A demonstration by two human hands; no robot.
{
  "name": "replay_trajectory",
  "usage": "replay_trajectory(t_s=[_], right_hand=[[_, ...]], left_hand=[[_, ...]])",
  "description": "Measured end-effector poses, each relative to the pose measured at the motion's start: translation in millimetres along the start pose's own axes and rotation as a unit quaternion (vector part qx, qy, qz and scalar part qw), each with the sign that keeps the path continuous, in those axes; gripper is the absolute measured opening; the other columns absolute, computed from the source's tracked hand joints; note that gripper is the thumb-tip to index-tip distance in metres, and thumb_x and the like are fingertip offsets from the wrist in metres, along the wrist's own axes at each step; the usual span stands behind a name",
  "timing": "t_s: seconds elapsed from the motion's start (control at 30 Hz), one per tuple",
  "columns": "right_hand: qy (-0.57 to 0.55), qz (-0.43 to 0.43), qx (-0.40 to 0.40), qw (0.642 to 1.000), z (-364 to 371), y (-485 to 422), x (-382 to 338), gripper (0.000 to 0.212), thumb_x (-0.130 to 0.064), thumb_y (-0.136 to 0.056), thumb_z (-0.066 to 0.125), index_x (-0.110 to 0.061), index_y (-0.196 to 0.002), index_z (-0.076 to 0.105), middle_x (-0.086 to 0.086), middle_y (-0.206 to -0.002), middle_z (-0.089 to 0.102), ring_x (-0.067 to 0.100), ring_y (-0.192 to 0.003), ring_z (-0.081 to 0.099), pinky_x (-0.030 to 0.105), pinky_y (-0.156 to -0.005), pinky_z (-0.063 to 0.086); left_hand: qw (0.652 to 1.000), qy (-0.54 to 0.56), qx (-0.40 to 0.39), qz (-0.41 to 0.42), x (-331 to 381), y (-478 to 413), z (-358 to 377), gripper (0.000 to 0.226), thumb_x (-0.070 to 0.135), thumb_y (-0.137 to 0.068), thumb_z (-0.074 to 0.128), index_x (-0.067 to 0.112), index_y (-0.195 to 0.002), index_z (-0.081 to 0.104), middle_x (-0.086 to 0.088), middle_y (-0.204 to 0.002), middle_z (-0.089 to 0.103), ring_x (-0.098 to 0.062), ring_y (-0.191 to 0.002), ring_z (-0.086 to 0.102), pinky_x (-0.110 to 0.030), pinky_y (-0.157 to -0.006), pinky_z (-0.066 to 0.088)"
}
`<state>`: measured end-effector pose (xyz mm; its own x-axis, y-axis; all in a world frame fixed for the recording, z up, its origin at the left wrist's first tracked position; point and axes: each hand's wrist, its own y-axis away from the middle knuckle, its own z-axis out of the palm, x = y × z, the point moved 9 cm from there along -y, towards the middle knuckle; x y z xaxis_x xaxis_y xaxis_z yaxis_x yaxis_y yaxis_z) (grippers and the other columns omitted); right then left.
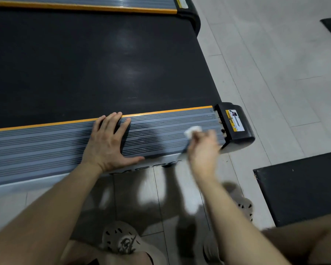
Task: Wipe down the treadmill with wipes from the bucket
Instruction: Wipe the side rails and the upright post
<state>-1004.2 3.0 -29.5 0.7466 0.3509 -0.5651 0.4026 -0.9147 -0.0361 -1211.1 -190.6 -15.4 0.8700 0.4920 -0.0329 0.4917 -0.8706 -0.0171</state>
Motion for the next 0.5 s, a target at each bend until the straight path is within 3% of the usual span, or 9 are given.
replay_trajectory(t_s=[0.07,0.13,0.23,0.33,0.4,0.47,0.5], right_hand=[[-0.058,-0.095,-0.066,0.992,32.5,39.4,-61.9,0.013,-0.015,-0.103,0.06,-0.013,-0.106,0.072,-0.004,-0.091,0.046,0.016,-0.071,0.047,0.025,-0.07,0.035],[-0.088,-0.183,-0.123,0.971,50.2,69.4,-103.9,0.013,-0.013,-0.099,0.066,-0.017,-0.108,0.075,0.0,-0.093,0.048,0.02,-0.074,0.052,0.028,-0.066,0.036],[-0.105,-0.228,-0.166,0.954,45.8,59.0,-92.0,0.017,-0.012,-0.099,0.068,-0.017,-0.111,0.079,0.003,-0.091,0.05,0.015,-0.074,0.054,0.031,-0.066,0.043],[-0.023,-0.161,-0.101,0.982,10.3,0.7,-11.7,0.016,-0.01,-0.097,0.068,-0.015,-0.107,0.079,0.005,-0.093,0.054,0.023,-0.077,0.057,0.036,-0.071,0.047],[0.03,-0.045,-0.032,0.998,-26.2,-41.5,42.1,0.016,-0.017,-0.1,0.065,-0.015,-0.108,0.079,0.01,-0.102,0.061,0.033,-0.084,0.062,0.039,-0.078,0.049],[0.047,0.036,0.01,0.998,-42.9,-51.9,56.1,0.02,-0.019,-0.103,0.061,-0.013,-0.11,0.078,0.014,-0.11,0.062,0.036,-0.091,0.063,0.038,-0.083,0.047],[0.035,0.019,0.014,0.999,-40.1,-46.0,40.5,0.019,-0.018,-0.103,0.062,-0.012,-0.112,0.077,0.014,-0.11,0.062,0.036,-0.091,0.063,0.039,-0.083,0.047]], left_hand=[[1.0,0.007,0.0,0.0,-1.2,-0.1,1.0,0.13,0.103,-0.068,0.05,0.011,-0.16,0.044,-0.018,-0.166,0.035,-0.036,-0.156,0.032,-0.057,-0.129,0.02],[1.0,0.016,0.004,-0.003,-2.3,0.9,0.8,0.128,0.1,-0.07,0.052,0.01,-0.16,0.045,-0.019,-0.166,0.035,-0.036,-0.156,0.032,-0.057,-0.129,0.02],[1.0,0.012,0.002,0.0,-1.5,0.1,0.7,0.127,0.101,-0.071,0.049,0.011,-0.159,0.044,-0.018,-0.166,0.035,-0.035,-0.157,0.031,-0.057,-0.129,0.02],[1.0,0.006,-0.002,-0.002,-0.7,0.5,-0.2,0.128,0.104,-0.069,0.048,0.013,-0.16,0.043,-0.017,-0.166,0.034,-0.034,-0.157,0.03,-0.056,-0.13,0.018],[1.0,0.006,0.002,-0.003,-1.3,0.4,-0.9,0.129,0.104,-0.069,0.047,0.013,-0.16,0.042,-0.017,-0.166,0.034,-0.035,-0.157,0.03,-0.056,-0.13,0.018],[1.0,0.008,-0.002,0.002,0.5,1.2,-0.7,0.13,0.105,-0.069,0.046,0.013,-0.16,0.041,-0.017,-0.166,0.034,-0.035,-0.157,0.03,-0.056,-0.13,0.018],[1.0,0.009,-0.001,0.0,0.6,1.4,-1.1,0.13,0.105,-0.069,0.046,0.013,-0.16,0.041,-0.017,-0.166,0.034,-0.035,-0.157,0.03,-0.057,-0.13,0.018]])
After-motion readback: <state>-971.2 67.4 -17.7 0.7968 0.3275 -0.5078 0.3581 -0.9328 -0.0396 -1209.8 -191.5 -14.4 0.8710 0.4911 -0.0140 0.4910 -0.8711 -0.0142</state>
